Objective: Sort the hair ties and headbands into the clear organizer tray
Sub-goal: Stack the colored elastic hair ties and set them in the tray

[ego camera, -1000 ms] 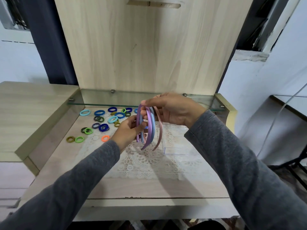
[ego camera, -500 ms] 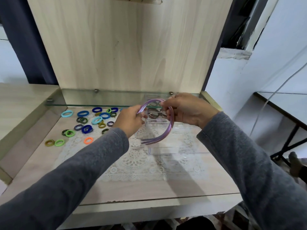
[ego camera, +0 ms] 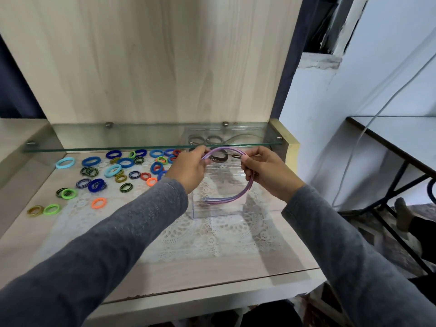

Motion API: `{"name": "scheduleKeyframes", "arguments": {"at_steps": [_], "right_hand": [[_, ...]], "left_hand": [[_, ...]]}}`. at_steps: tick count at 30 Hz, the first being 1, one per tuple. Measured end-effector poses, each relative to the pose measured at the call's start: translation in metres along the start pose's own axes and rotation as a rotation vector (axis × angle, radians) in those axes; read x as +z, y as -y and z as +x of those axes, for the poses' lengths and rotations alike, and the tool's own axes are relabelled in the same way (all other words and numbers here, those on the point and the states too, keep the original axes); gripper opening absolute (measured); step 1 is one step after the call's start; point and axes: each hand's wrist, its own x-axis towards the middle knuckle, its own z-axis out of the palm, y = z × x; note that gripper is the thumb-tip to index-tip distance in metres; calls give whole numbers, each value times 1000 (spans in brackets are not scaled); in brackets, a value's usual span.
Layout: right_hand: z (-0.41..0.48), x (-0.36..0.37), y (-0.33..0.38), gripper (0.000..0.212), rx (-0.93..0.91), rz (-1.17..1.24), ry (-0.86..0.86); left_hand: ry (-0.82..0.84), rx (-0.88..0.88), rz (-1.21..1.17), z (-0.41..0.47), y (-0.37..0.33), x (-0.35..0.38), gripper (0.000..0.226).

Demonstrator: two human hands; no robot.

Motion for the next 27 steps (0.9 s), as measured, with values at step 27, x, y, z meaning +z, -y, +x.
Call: {"name": "scheduleKeyframes", "arguments": {"at_steps": [27], "right_hand": [[23, -15, -59, 6, 96, -672, -220]], "left_hand": [[13, 44, 235, 7, 15, 49, 26]]}}
